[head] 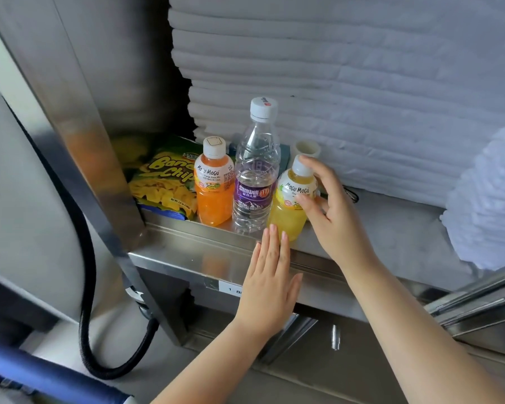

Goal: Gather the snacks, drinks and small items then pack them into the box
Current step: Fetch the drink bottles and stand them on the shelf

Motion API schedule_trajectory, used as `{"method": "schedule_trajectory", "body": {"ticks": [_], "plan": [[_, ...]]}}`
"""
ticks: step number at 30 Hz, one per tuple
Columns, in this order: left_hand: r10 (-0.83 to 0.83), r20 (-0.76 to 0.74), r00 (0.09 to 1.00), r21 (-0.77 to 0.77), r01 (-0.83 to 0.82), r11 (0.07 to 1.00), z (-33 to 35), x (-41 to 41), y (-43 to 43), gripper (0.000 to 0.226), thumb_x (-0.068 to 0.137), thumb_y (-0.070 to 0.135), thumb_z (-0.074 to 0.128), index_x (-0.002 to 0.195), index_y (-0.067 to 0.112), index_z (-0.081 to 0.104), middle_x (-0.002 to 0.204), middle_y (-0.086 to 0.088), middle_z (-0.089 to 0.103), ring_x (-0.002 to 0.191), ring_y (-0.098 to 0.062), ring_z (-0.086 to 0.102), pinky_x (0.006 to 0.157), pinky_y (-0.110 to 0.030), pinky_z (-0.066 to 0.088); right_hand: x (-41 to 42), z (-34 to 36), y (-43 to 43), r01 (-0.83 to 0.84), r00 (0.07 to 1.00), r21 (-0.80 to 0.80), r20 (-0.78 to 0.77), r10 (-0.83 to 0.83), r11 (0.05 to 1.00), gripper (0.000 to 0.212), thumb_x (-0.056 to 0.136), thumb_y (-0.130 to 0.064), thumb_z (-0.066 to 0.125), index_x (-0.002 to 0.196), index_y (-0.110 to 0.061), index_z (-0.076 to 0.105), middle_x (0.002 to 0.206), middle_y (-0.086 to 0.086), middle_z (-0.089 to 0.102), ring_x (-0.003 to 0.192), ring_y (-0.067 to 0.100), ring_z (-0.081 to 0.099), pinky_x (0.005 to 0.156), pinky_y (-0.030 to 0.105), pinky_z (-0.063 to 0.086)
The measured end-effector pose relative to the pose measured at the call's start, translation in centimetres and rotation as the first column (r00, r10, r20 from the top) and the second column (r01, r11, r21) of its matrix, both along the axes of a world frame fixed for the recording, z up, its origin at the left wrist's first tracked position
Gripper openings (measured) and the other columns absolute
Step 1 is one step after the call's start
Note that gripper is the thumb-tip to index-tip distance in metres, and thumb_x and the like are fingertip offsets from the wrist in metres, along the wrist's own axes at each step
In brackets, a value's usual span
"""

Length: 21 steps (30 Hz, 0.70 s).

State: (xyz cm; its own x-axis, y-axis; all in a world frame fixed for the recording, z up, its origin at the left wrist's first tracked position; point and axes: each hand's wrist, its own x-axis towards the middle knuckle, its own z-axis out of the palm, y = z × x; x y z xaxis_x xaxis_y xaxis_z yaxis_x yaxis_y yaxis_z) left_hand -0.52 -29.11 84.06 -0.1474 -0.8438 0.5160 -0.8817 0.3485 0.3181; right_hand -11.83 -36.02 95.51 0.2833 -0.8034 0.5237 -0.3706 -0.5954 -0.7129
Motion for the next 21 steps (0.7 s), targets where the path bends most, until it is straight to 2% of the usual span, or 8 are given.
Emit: {"method": "schedule_trajectory", "body": {"ticks": [9,10,12,13,14,16,18,21], "plan": [[0.039,0.113,0.993,0.060,-0.046,0.997,0.1,-0.1,0.0,0.063,0.096,0.036,0.031,0.144,-0.004,0.026,0.151,-0.021,0.019,0.141,-0.033,0.018,0.111,-0.051,0.024,0.0,0.0,0.0,0.025,0.999,-0.022,-0.037,-0.026,0.999,0.049,0.096,-0.017,0.051,0.142,-0.022,0.036,0.147,-0.007,0.039,0.136,0.012,0.037,0.104,0.046,0.042],[0.040,0.111,0.993,0.065,-0.048,0.997,0.2,-0.1,0.1,0.063,0.096,0.036,0.031,0.144,-0.004,0.026,0.152,-0.021,0.018,0.141,-0.033,0.017,0.111,-0.051,0.023,0.1,0.0,0.1,0.041,0.997,-0.034,-0.063,-0.043,0.999,0.054,0.096,-0.019,0.051,0.145,-0.024,0.031,0.149,-0.007,0.036,0.138,0.009,0.033,0.108,0.042,0.038],[0.043,0.086,0.995,0.072,-0.050,0.996,0.3,-0.1,0.4,0.064,0.095,0.036,0.033,0.145,-0.003,0.022,0.153,-0.020,0.015,0.142,-0.032,0.014,0.112,-0.050,0.019,0.0,-0.3,0.6,0.093,0.980,-0.082,-0.168,-0.106,0.992,0.067,0.096,-0.029,0.051,0.150,-0.028,0.011,0.156,-0.005,0.023,0.142,0.005,0.020,0.114,0.020,0.024],[0.041,0.066,0.997,0.075,-0.046,0.996,0.4,-0.1,0.6,0.065,0.095,0.036,0.034,0.146,-0.002,0.020,0.154,-0.019,0.013,0.143,-0.032,0.013,0.113,-0.049,0.017,-0.1,-0.8,1.0,0.126,0.968,-0.091,-0.207,-0.143,0.988,0.073,0.095,-0.037,0.049,0.150,-0.028,0.002,0.158,-0.003,0.015,0.143,0.004,0.014,0.111,0.009,0.017],[0.034,0.050,0.998,0.073,-0.037,0.997,0.4,0.0,0.9,0.066,0.095,0.036,0.036,0.147,0.000,0.018,0.155,-0.018,0.012,0.143,-0.031,0.011,0.113,-0.048,0.016,-0.4,-1.5,1.7,0.161,0.961,-0.073,-0.214,-0.173,0.984,0.077,0.093,-0.043,0.046,0.150,-0.028,-0.003,0.159,-0.004,0.009,0.144,0.004,0.009,0.109,0.005,0.012],[0.001,0.049,0.999,0.048,-0.003,0.999,0.2,0.2,1.6,0.068,0.093,0.035,0.040,0.149,0.003,0.015,0.156,-0.016,0.009,0.145,-0.029,0.009,0.116,-0.043,0.013,-1.4,-3.4,3.3,0.214,0.959,-0.002,-0.188,-0.210,0.977,0.076,0.092,-0.048,0.043,0.150,-0.030,-0.002,0.159,-0.004,0.011,0.144,0.007,0.014,0.111,0.012,0.019],[-0.057,0.054,0.997,0.029,0.055,0.998,-0.2,0.2,1.9,0.069,0.091,0.032,0.042,0.150,0.007,0.015,0.157,-0.013,0.010,0.145,-0.028,0.007,0.118,-0.040,0.010,-2.8,-5.6,4.9,0.280,0.923,-0.012,-0.272,-0.273,0.960,0.066,0.094,-0.040,0.046,0.150,-0.026,0.014,0.153,-0.001,0.028,0.140,0.010,0.029,0.109,0.022,0.031],[-0.148,0.110,0.983,0.061,0.142,0.988,-1.2,-0.5,2.4,0.061,0.091,0.028,0.044,0.147,0.010,0.029,0.156,-0.009,0.019,0.144,-0.027,0.013,0.117,-0.039,0.014,-5.7,-8.3,6.7,0.363,0.743,-0.216,-0.521,-0.421,0.907,0.052,0.090,-0.019,0.059,0.139,-0.011,0.044,0.142,0.006,0.047,0.129,0.022,0.045,0.106,0.040,0.041]]}}
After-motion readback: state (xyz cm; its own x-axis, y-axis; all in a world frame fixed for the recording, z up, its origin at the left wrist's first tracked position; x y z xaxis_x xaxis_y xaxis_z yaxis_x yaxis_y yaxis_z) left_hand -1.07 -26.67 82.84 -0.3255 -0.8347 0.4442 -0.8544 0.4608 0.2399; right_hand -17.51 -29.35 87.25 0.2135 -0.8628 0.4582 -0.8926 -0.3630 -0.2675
